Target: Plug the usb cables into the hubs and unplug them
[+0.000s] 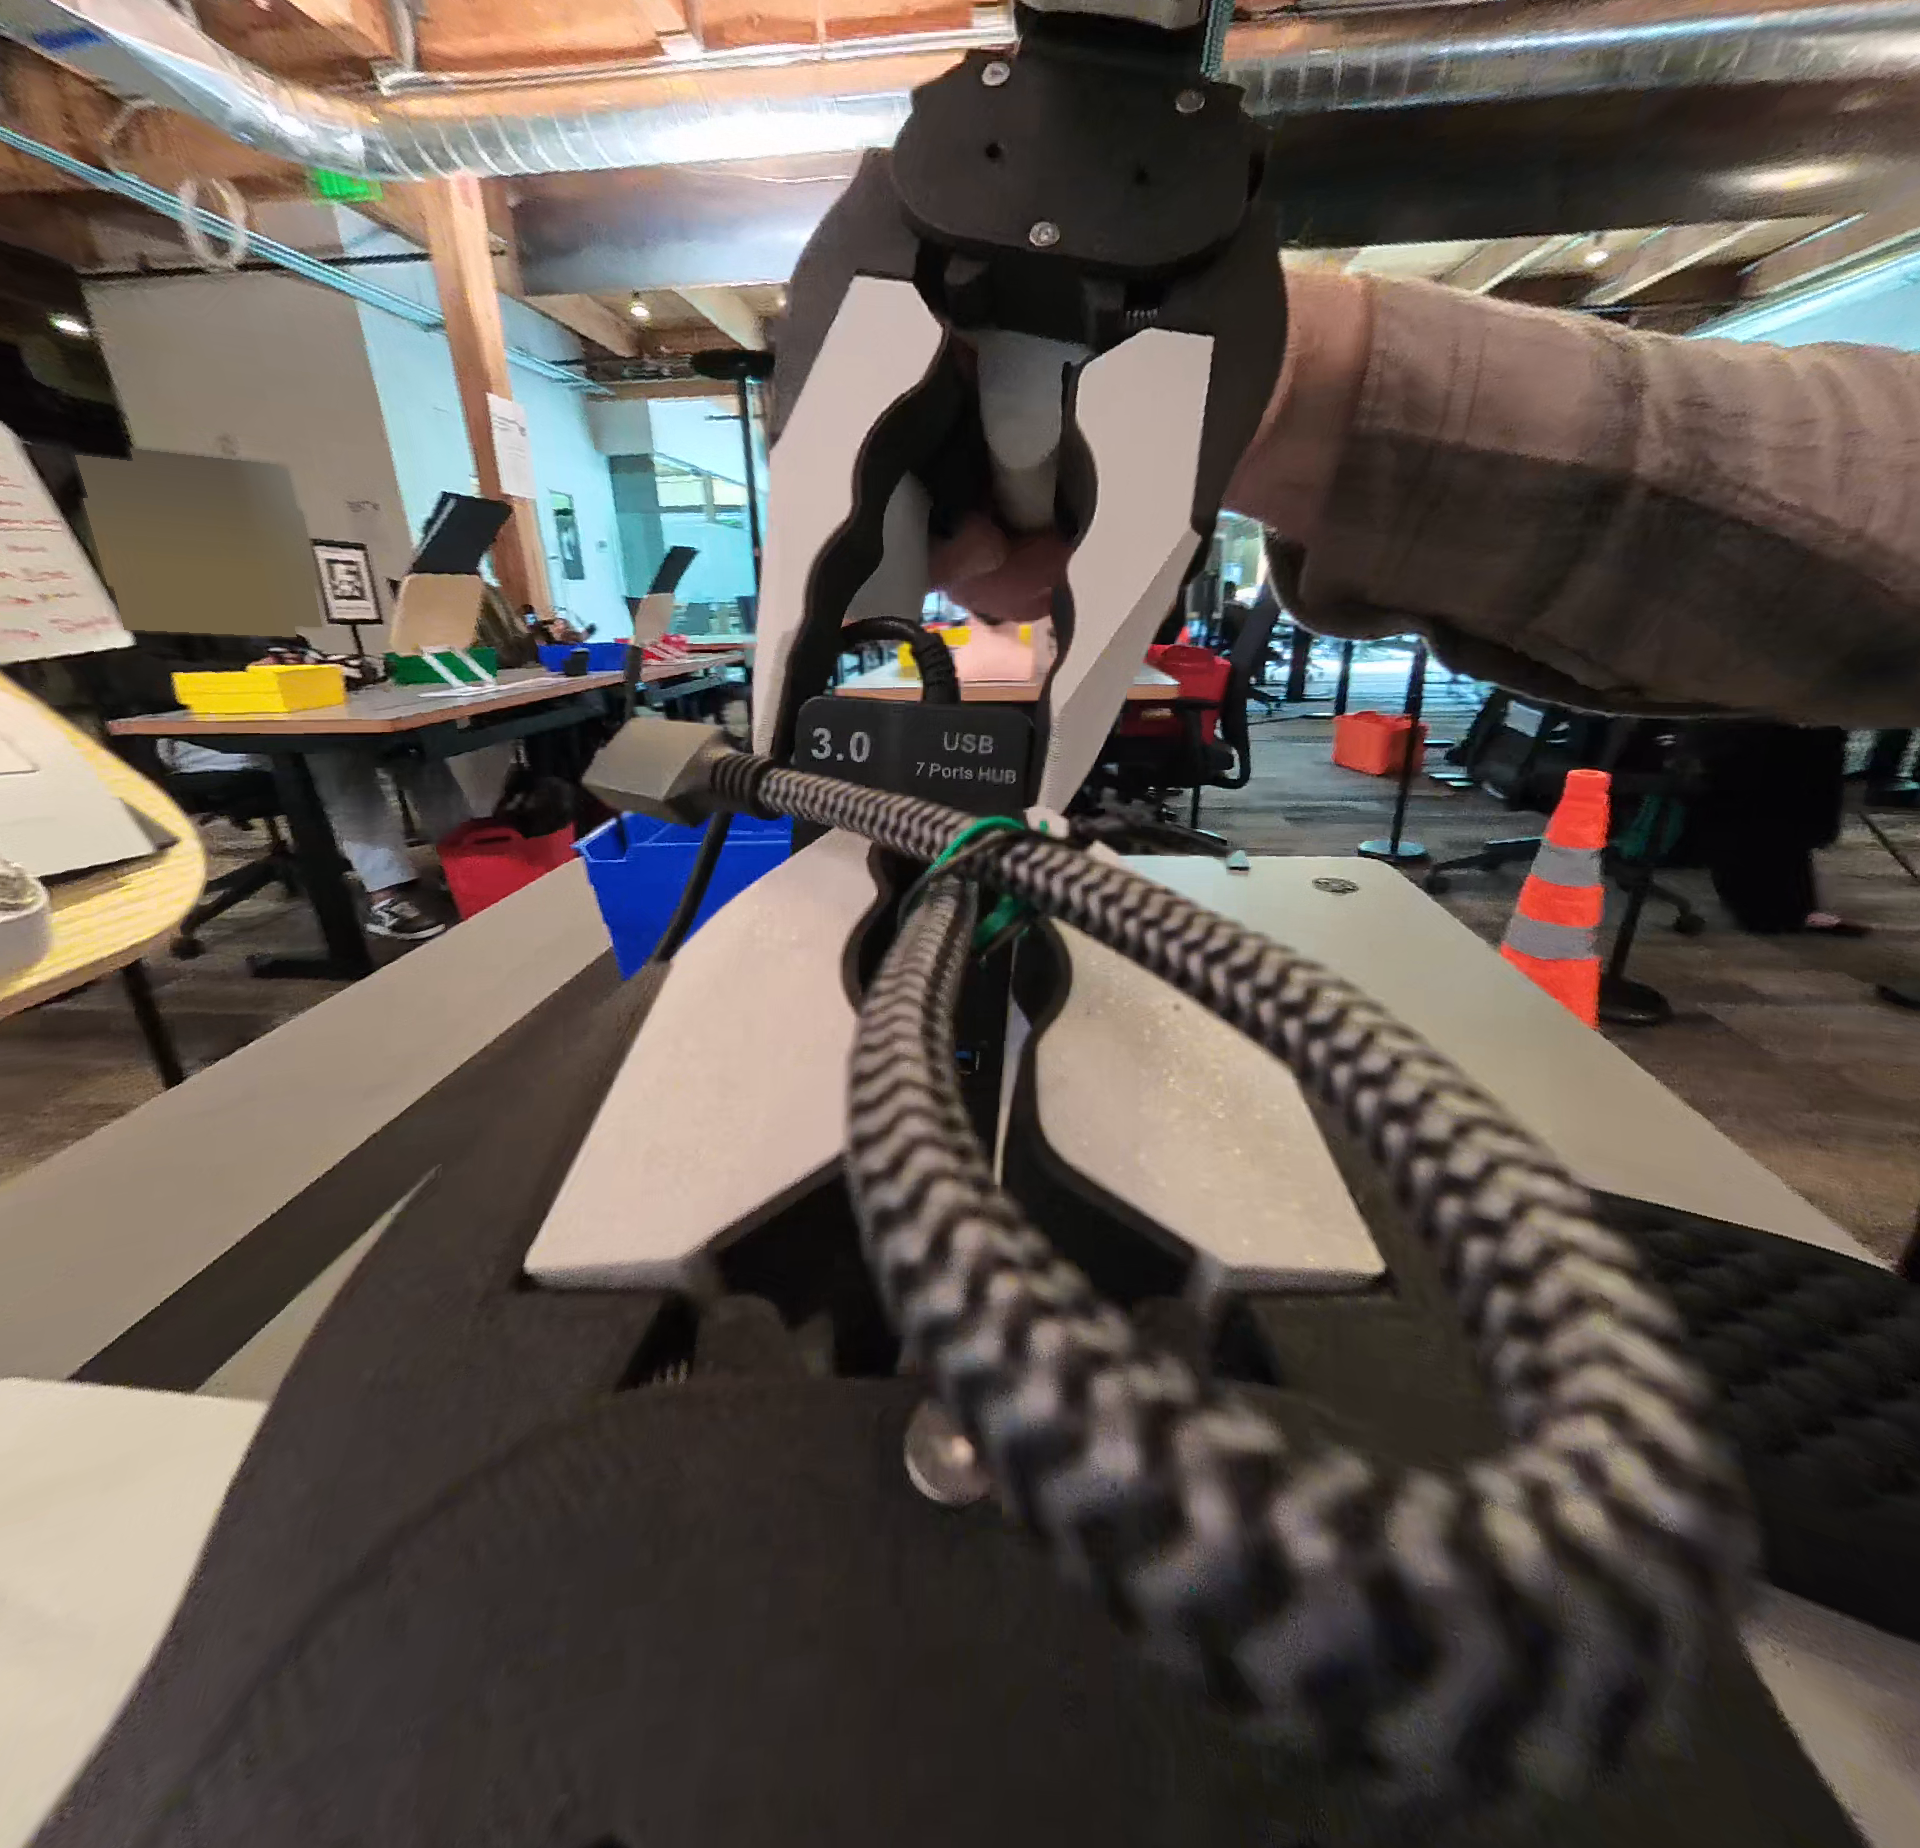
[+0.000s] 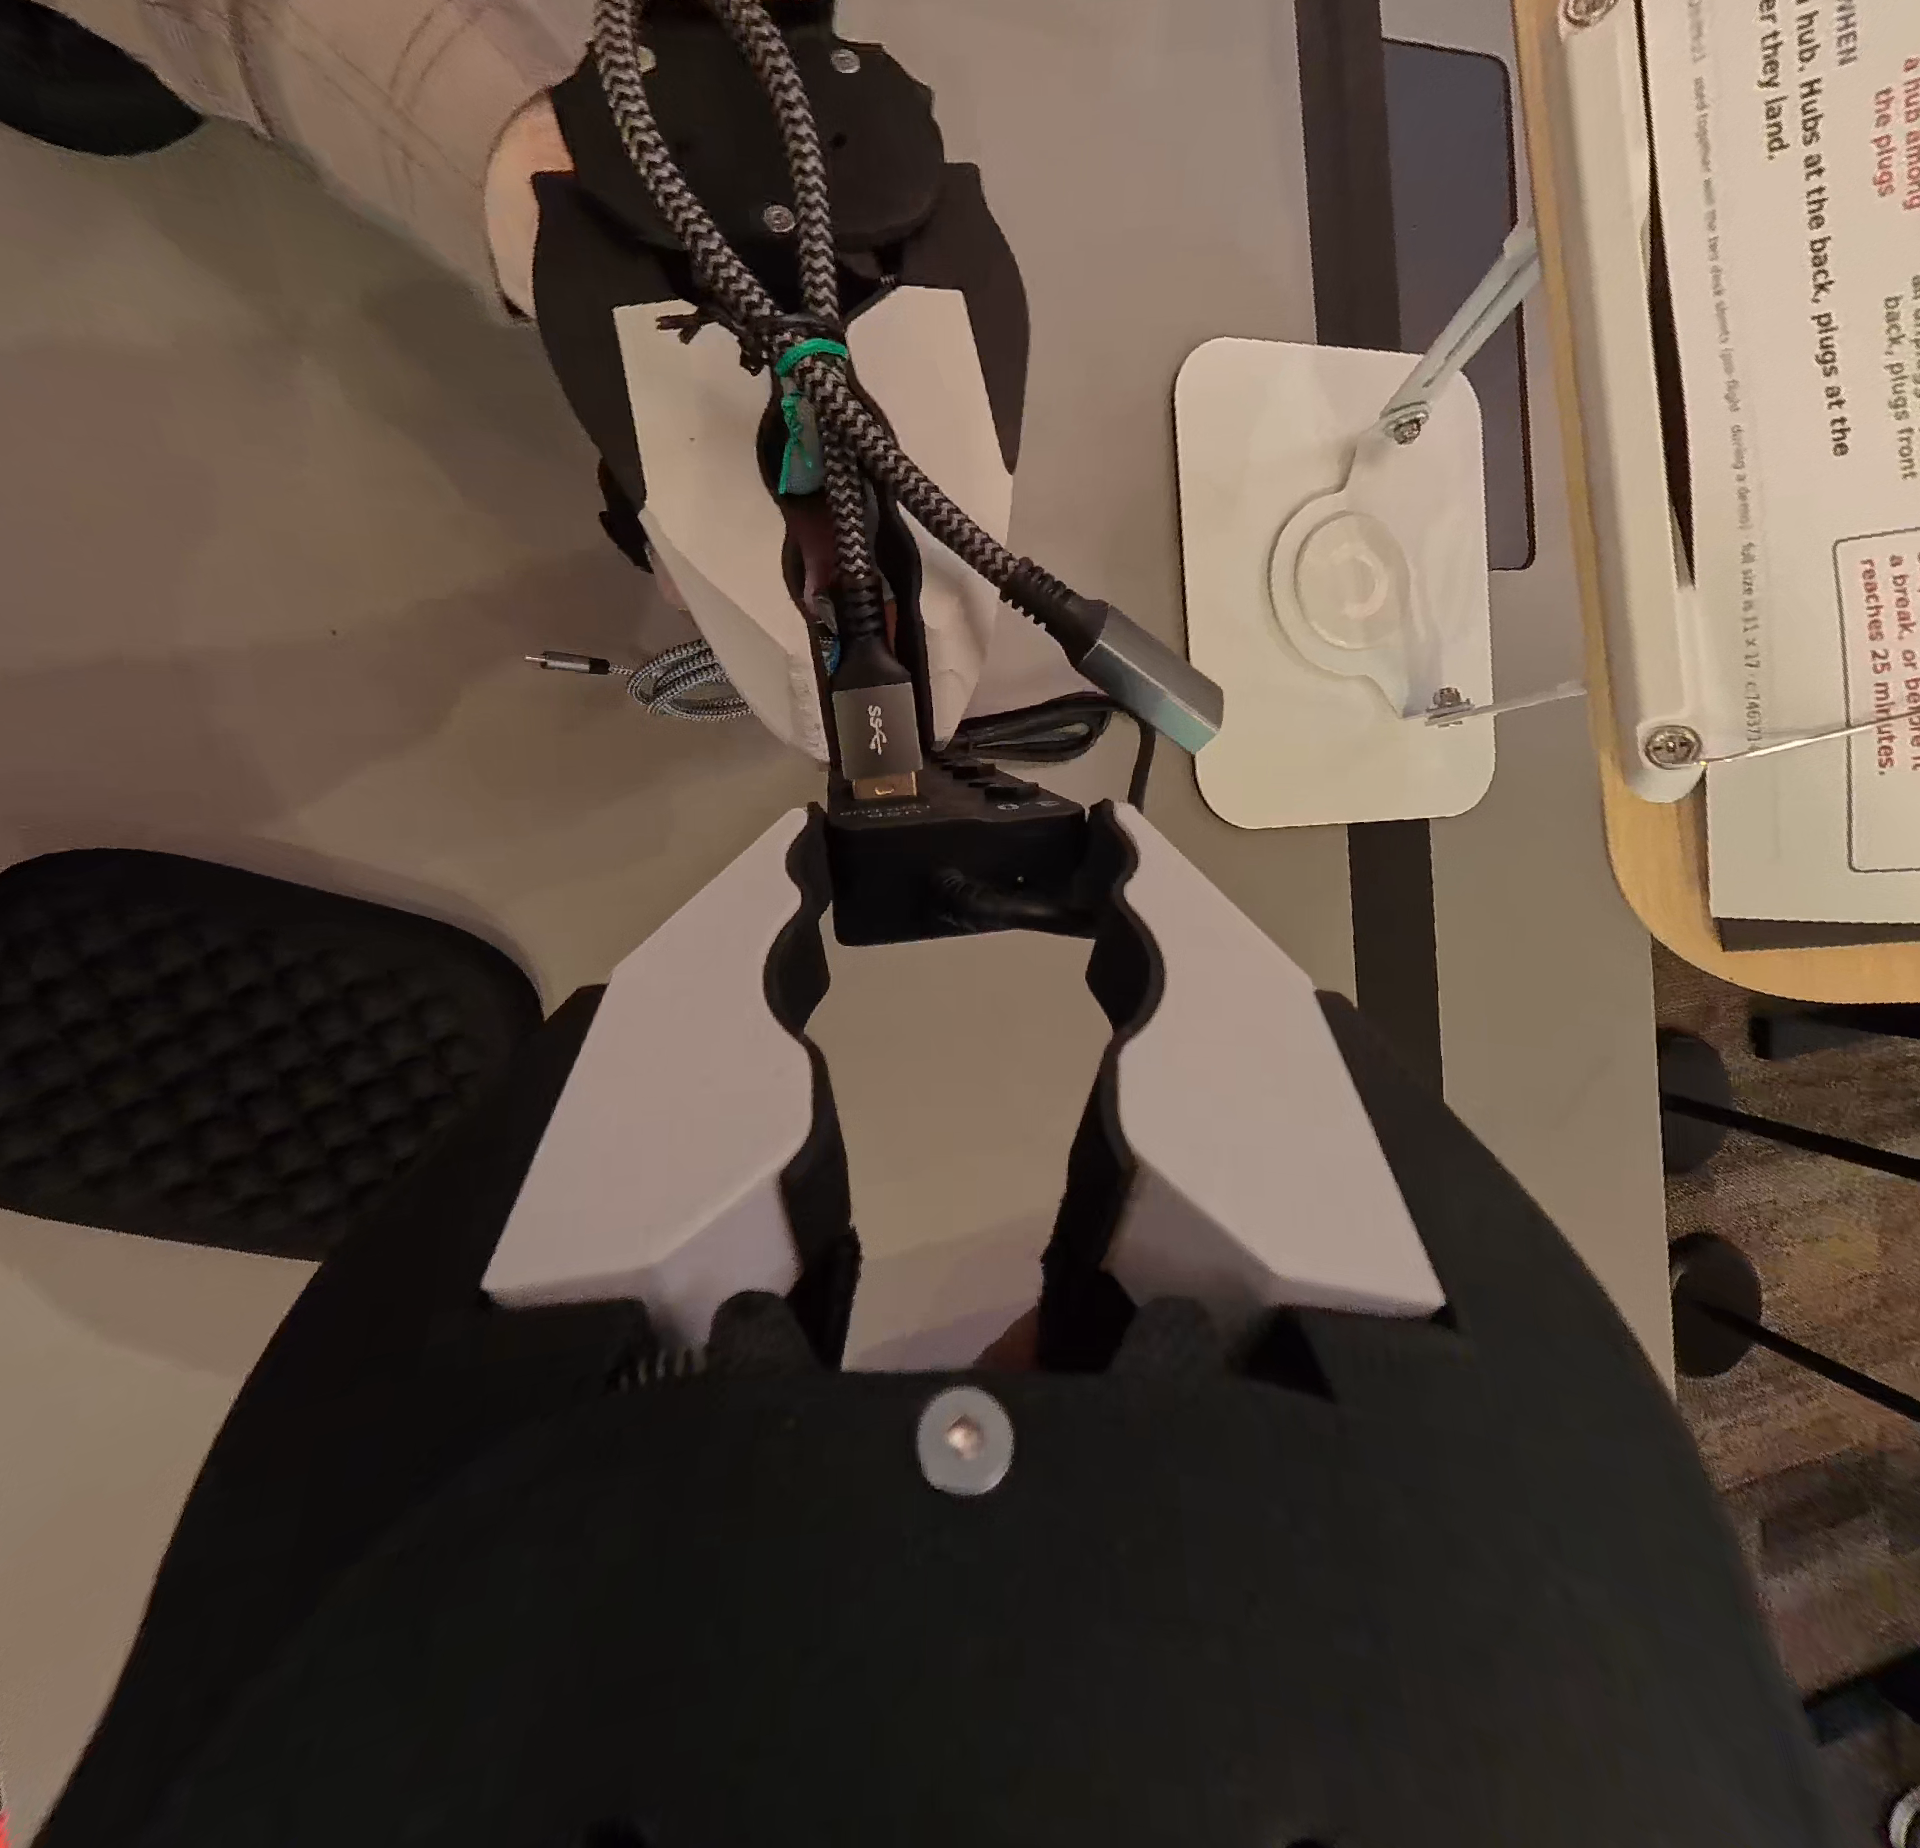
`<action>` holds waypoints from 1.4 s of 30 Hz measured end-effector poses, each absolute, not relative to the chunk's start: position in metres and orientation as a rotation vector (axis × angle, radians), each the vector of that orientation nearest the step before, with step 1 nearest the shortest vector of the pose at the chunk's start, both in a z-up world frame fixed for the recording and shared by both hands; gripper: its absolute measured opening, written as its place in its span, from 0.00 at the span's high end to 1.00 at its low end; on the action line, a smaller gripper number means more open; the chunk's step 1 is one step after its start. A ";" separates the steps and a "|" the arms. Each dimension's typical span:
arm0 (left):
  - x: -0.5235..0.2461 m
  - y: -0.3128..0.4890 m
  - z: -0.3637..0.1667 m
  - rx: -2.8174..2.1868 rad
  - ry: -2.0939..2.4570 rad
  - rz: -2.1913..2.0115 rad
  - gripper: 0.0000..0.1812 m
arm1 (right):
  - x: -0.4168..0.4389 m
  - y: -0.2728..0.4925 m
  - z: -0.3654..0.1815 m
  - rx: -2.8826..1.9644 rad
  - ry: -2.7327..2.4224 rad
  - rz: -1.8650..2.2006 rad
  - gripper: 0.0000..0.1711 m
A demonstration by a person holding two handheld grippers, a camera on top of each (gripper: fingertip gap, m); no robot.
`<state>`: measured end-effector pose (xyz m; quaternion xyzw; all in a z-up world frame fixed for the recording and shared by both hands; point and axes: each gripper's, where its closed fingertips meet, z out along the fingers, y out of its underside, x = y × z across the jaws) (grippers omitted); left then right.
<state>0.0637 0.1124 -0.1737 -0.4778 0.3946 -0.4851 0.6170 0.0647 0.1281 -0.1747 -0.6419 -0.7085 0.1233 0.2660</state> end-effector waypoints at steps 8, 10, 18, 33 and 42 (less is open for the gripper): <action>0.059 0.107 -0.174 -1.064 0.954 -1.197 0.91 | 0.058 0.122 -0.173 -1.703 -1.943 0.356 0.73; 0.061 0.109 -0.176 -1.076 0.950 -1.157 0.90 | 0.060 0.124 -0.174 -1.716 -1.936 0.339 0.73; 0.064 0.115 -0.176 -1.085 0.855 -1.063 0.90 | 0.061 0.130 -0.172 -1.750 -1.875 0.327 0.73; 0.055 0.102 -0.160 -1.018 0.827 -1.361 0.90 | 0.047 0.116 -0.154 -1.683 -1.932 0.432 0.72; 0.059 0.102 -0.160 -1.014 0.903 -1.140 0.90 | 0.050 0.116 -0.155 -1.713 -1.893 0.422 0.73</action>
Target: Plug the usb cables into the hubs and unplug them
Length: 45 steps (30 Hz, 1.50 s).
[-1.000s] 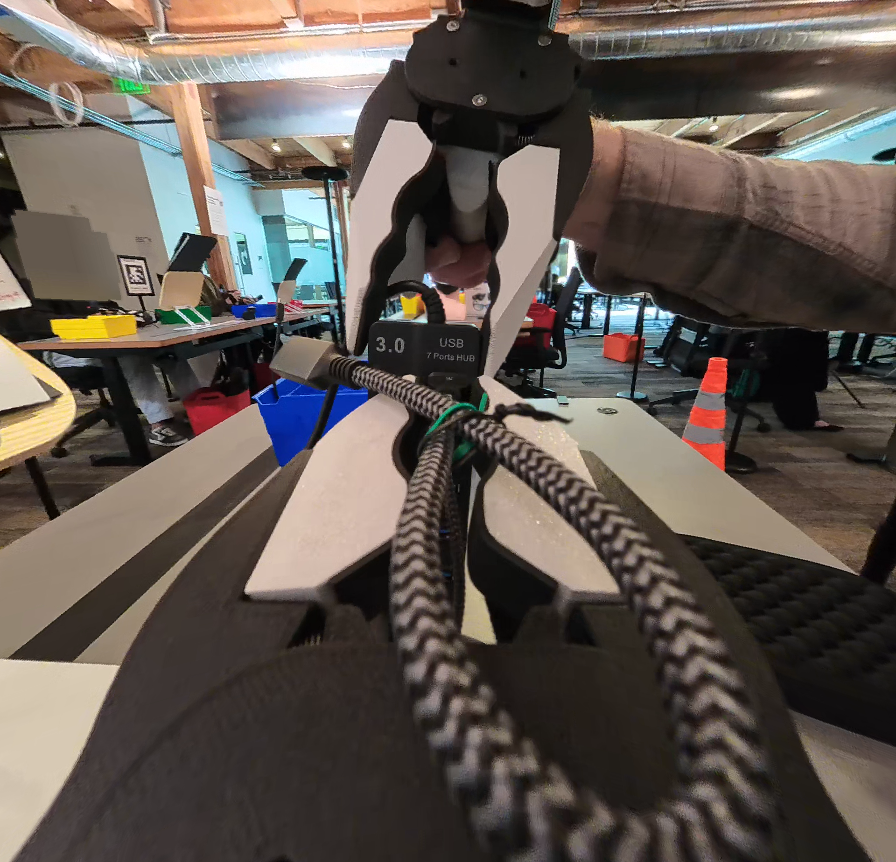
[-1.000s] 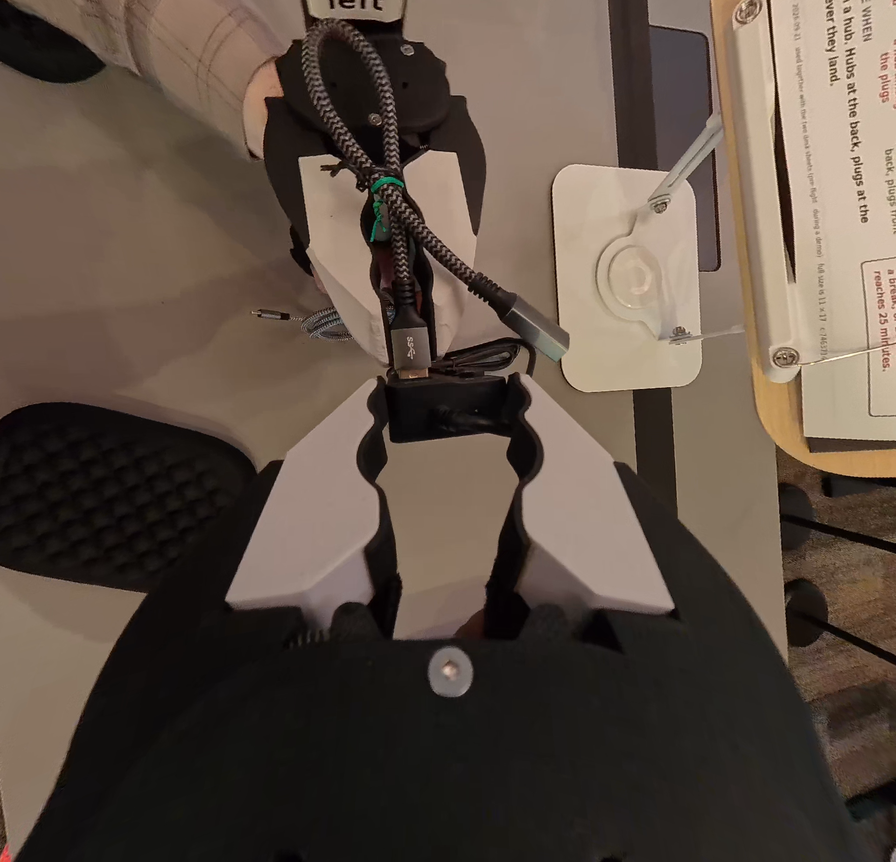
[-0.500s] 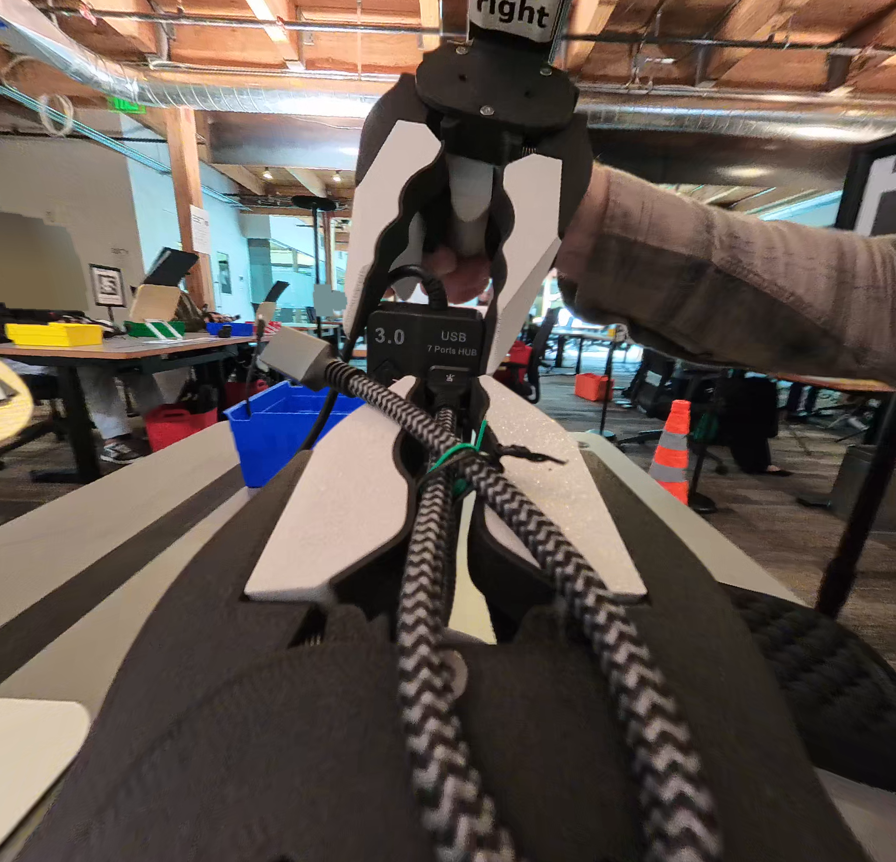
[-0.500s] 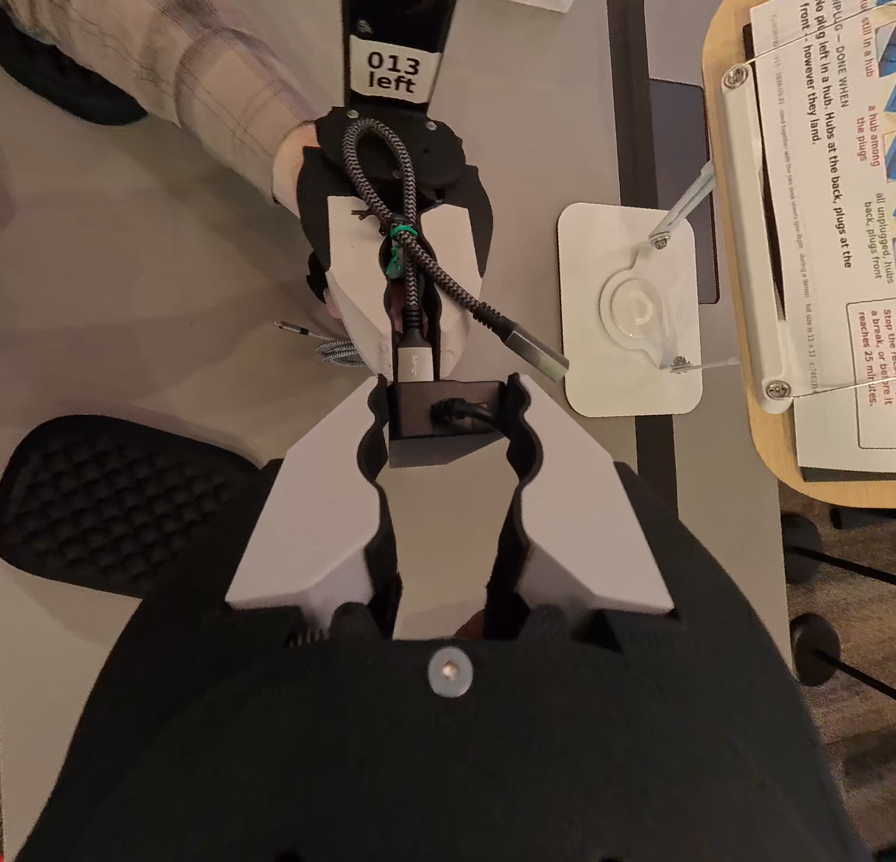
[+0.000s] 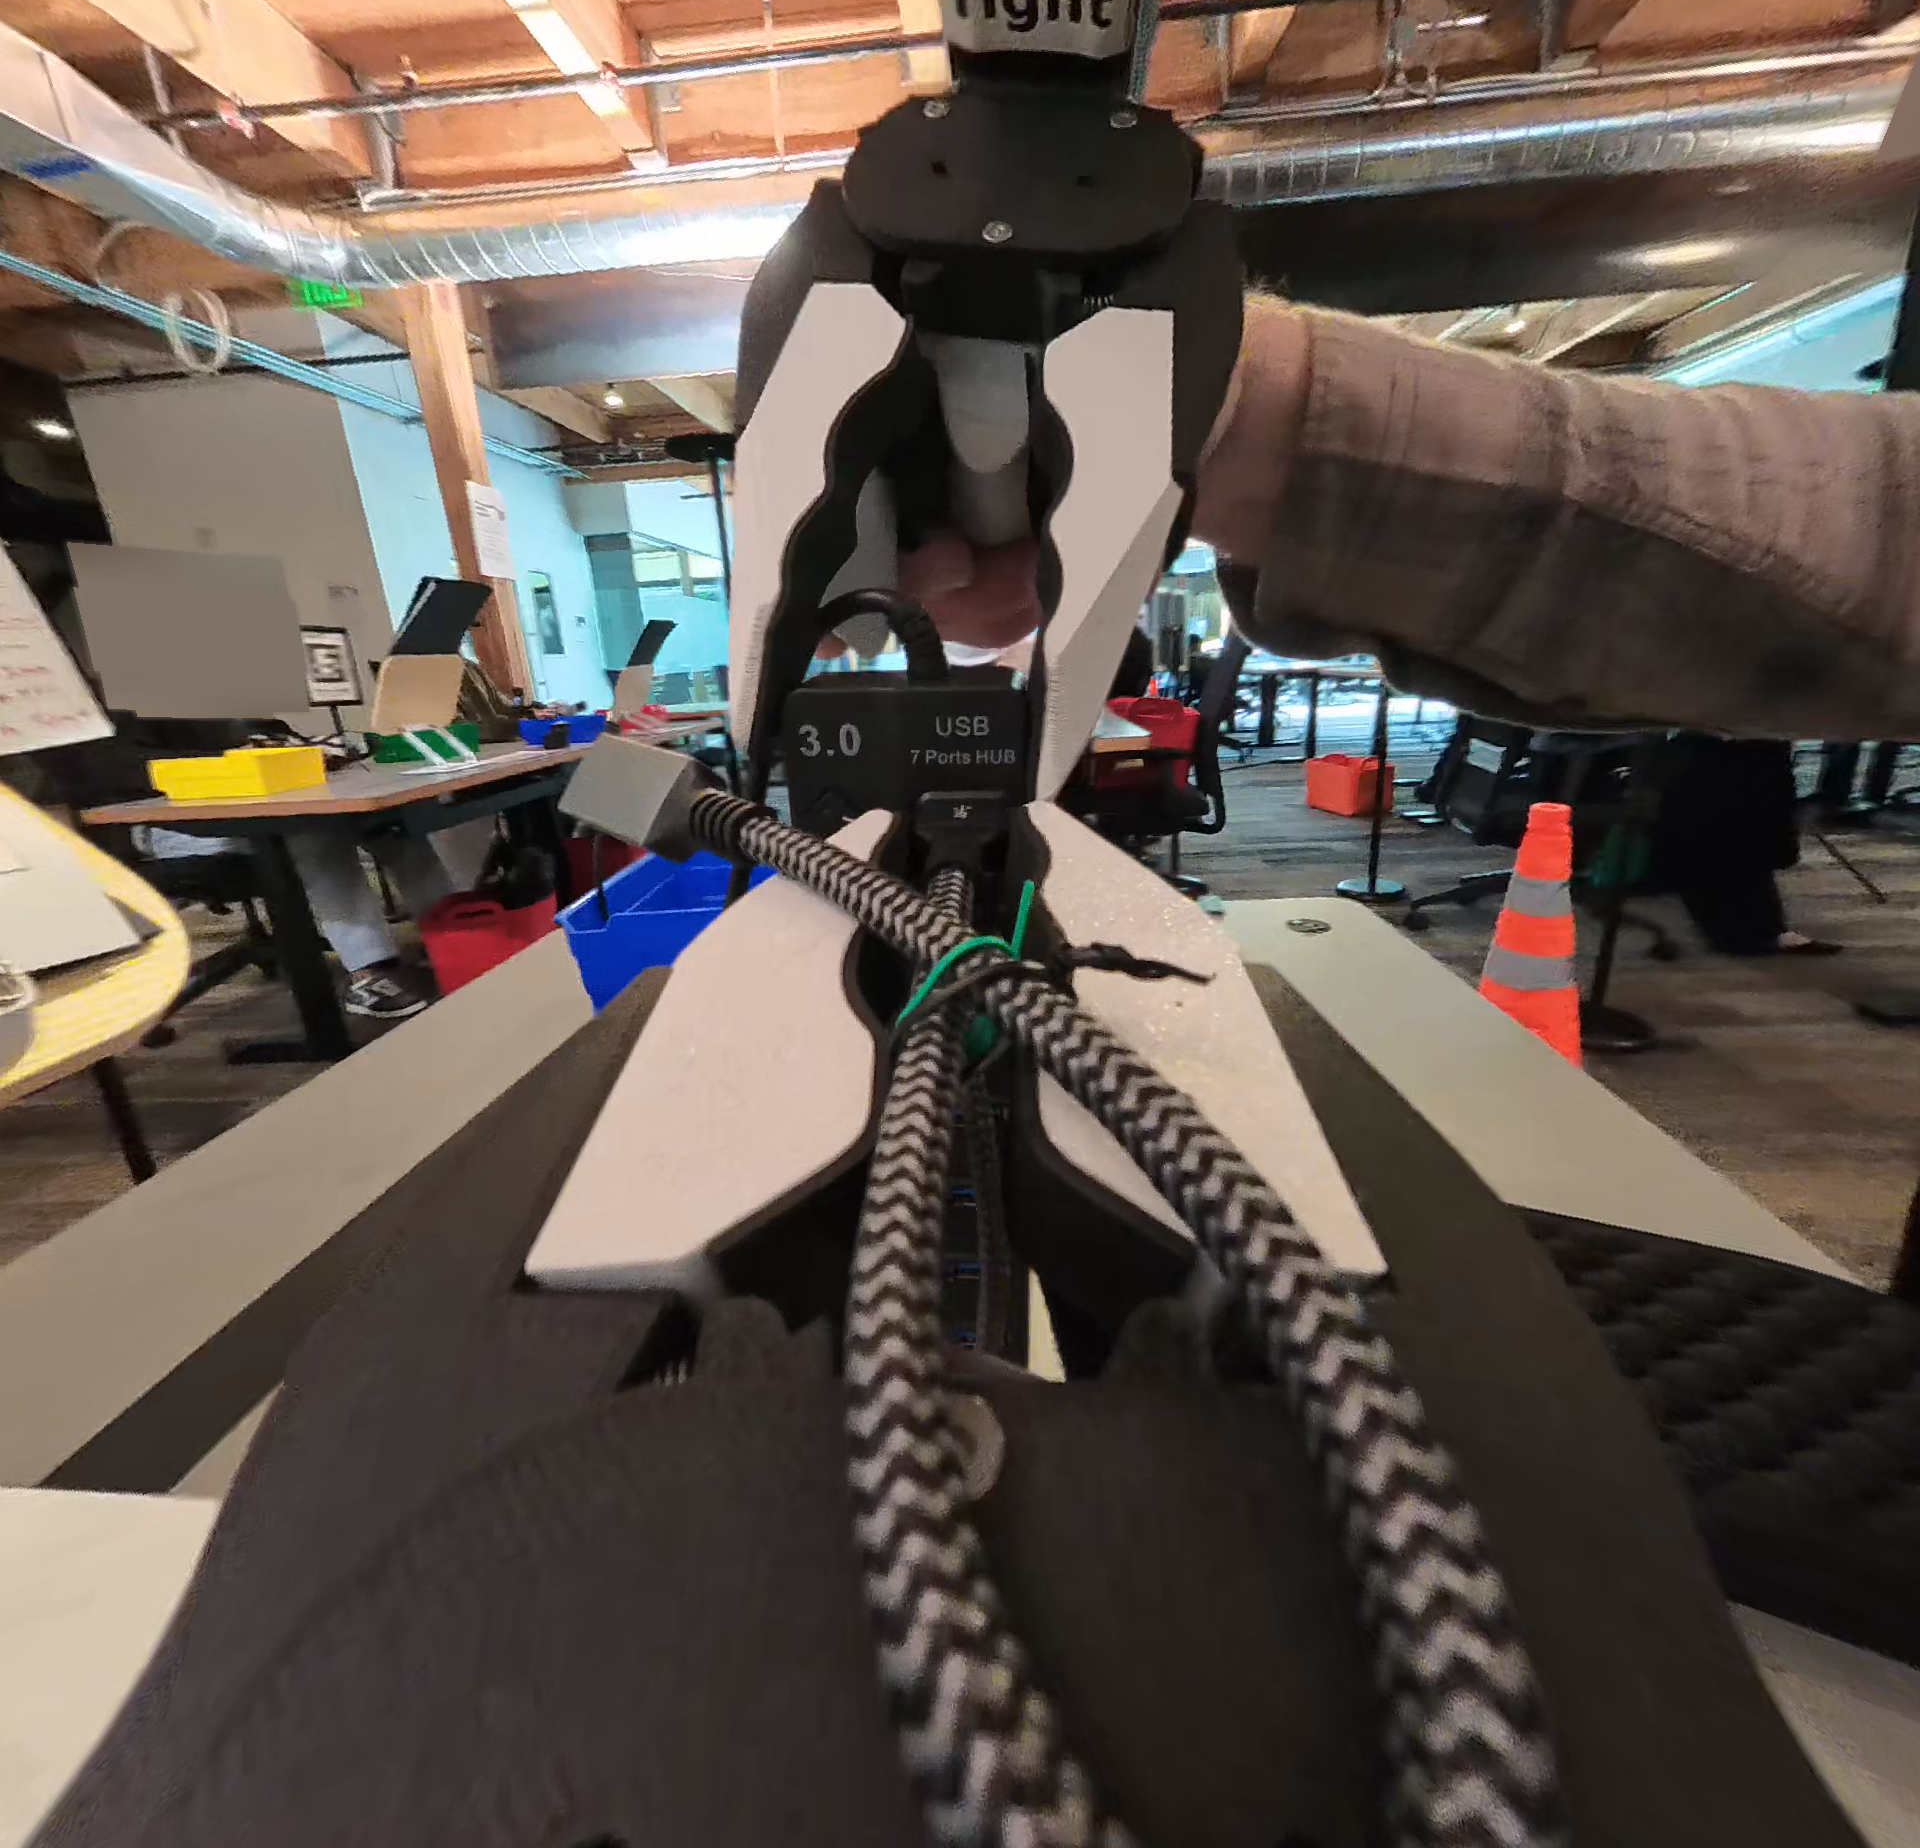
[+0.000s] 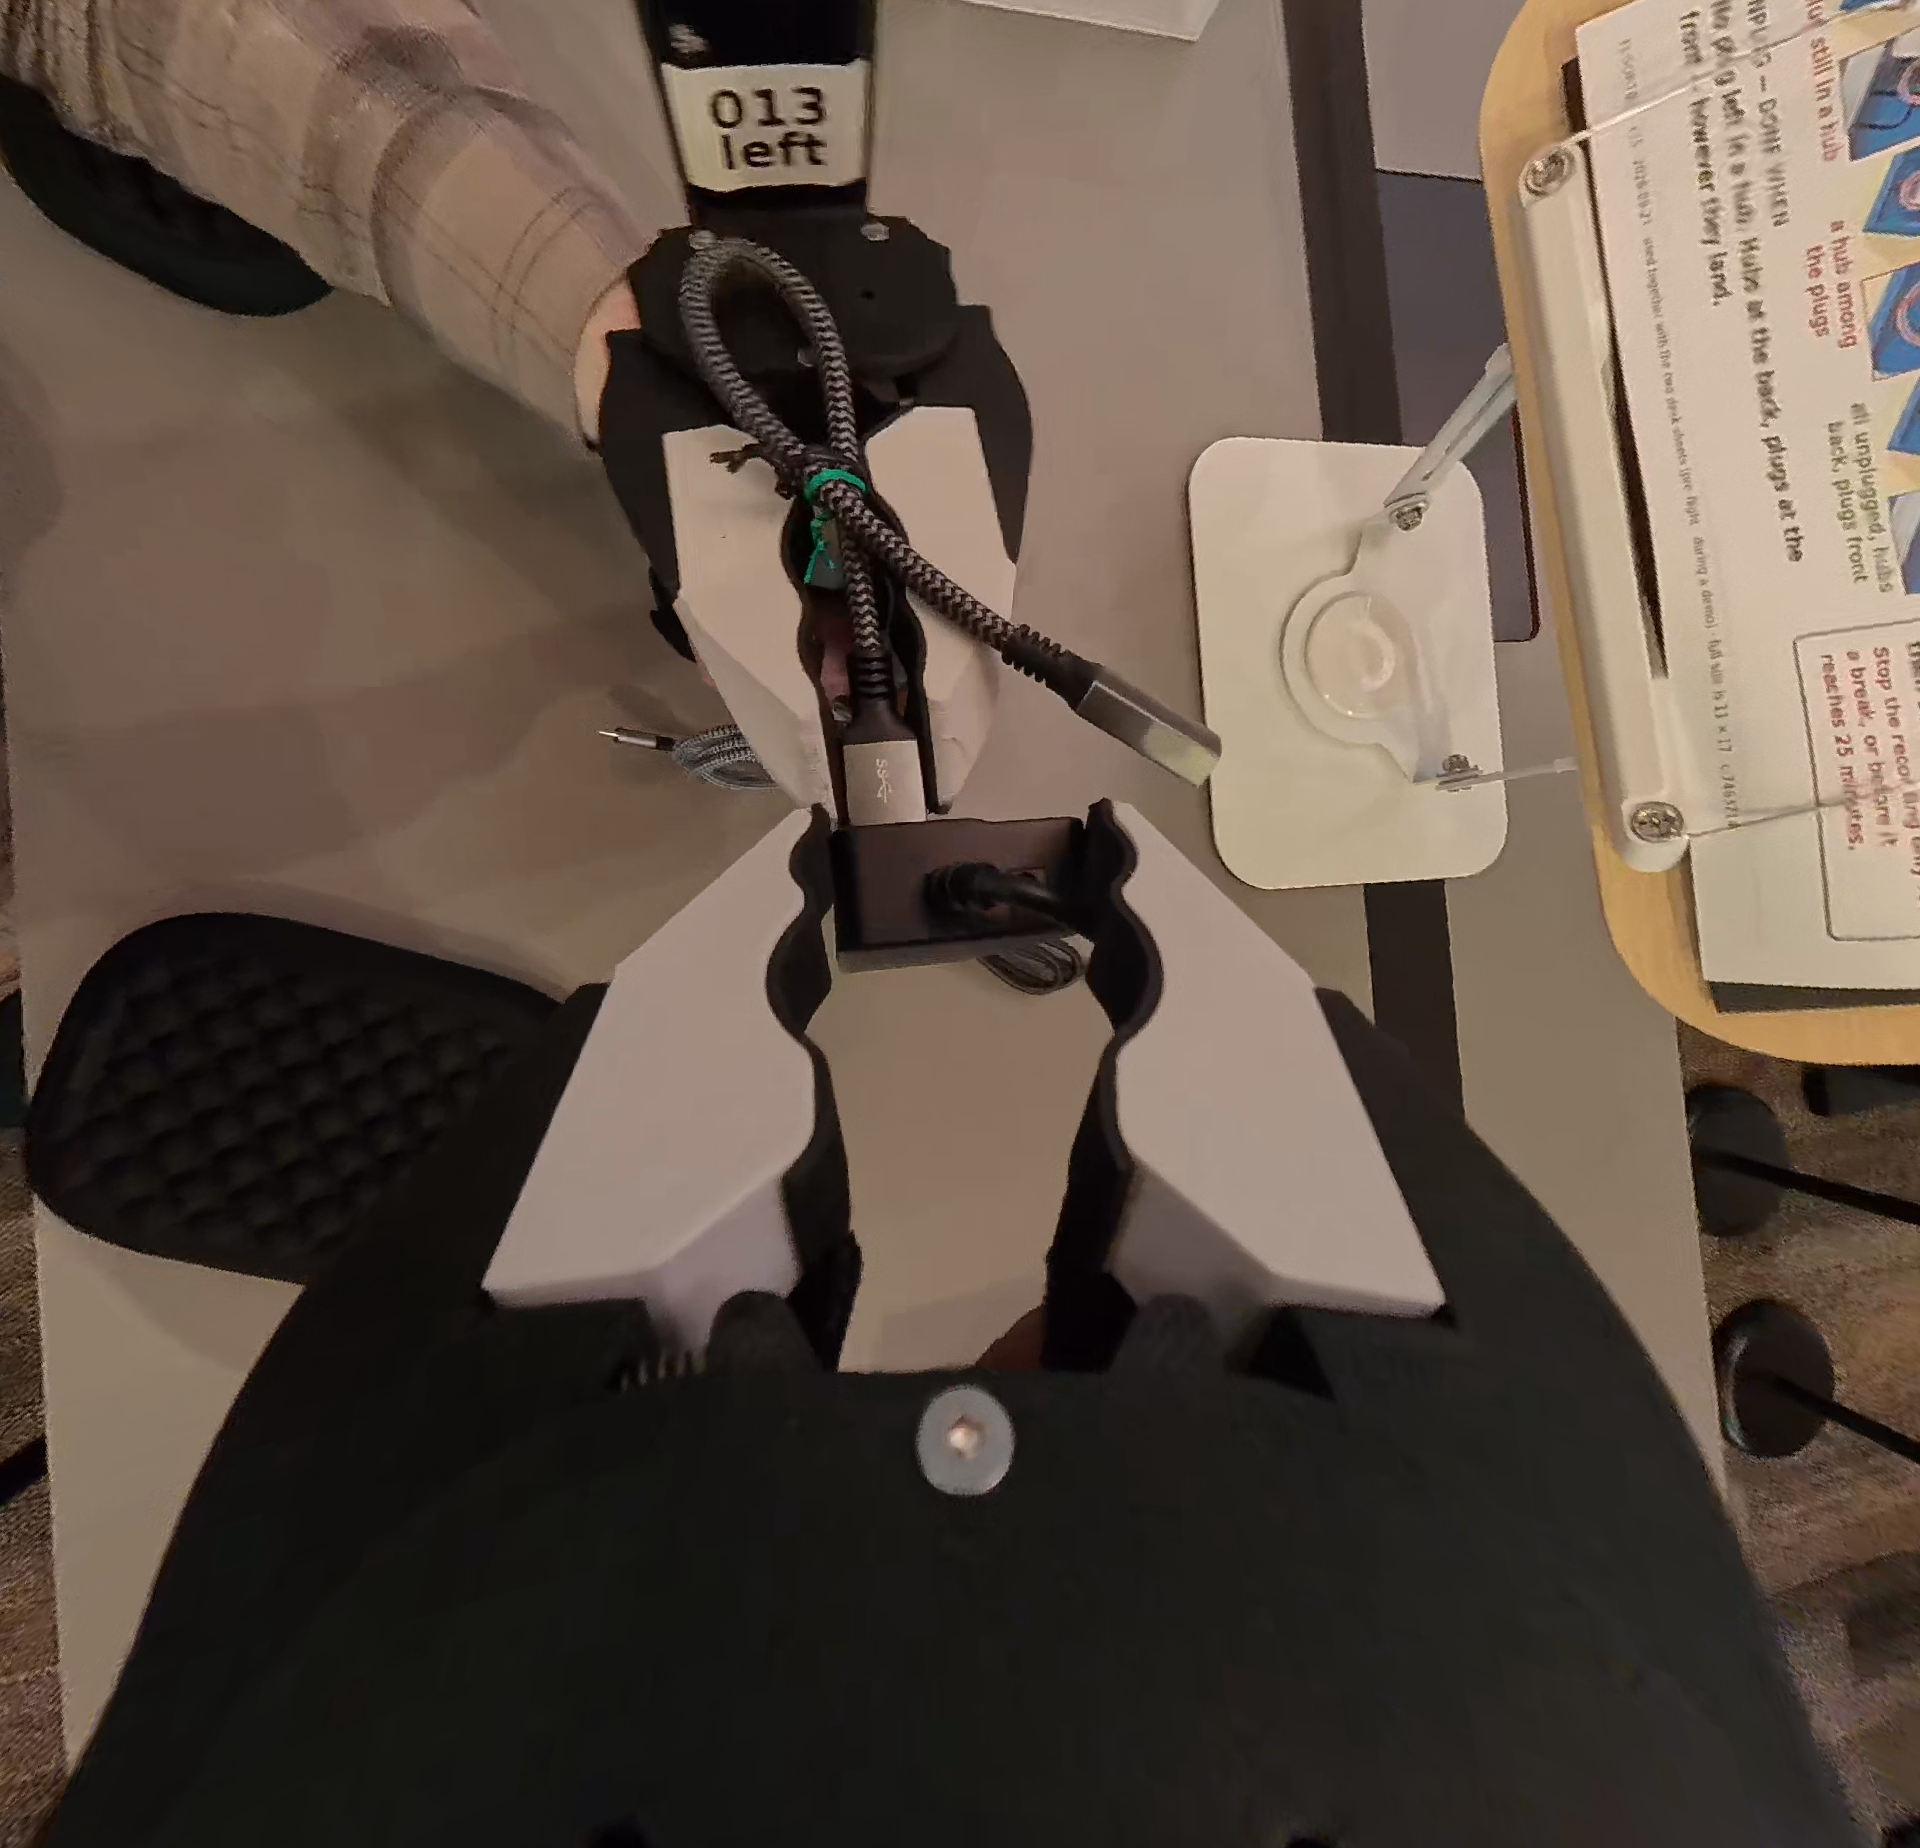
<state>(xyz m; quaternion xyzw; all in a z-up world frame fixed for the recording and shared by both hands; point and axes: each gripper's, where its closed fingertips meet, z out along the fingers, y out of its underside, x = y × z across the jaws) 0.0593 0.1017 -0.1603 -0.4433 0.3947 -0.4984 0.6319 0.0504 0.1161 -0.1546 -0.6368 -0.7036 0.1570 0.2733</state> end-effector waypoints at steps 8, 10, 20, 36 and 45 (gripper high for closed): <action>0.057 0.097 -0.152 -0.992 0.858 -1.307 0.91 | 0.042 0.109 -0.144 -1.652 -1.868 0.503 0.73; 0.059 0.093 -0.153 -0.981 0.889 -1.326 0.90 | 0.037 0.103 -0.144 -1.625 -1.909 0.513 0.76; 0.062 0.103 -0.164 -1.045 0.858 -1.308 0.90 | 0.020 0.097 -0.121 -1.562 -1.782 0.466 0.79; 0.062 0.067 -0.143 -0.928 0.973 -1.453 0.92 | 0.061 0.082 -0.166 -1.489 -1.230 0.914 0.71; 0.064 0.065 -0.139 -0.903 0.960 -1.373 0.90 | 0.057 0.083 -0.168 -1.435 -1.162 0.904 0.71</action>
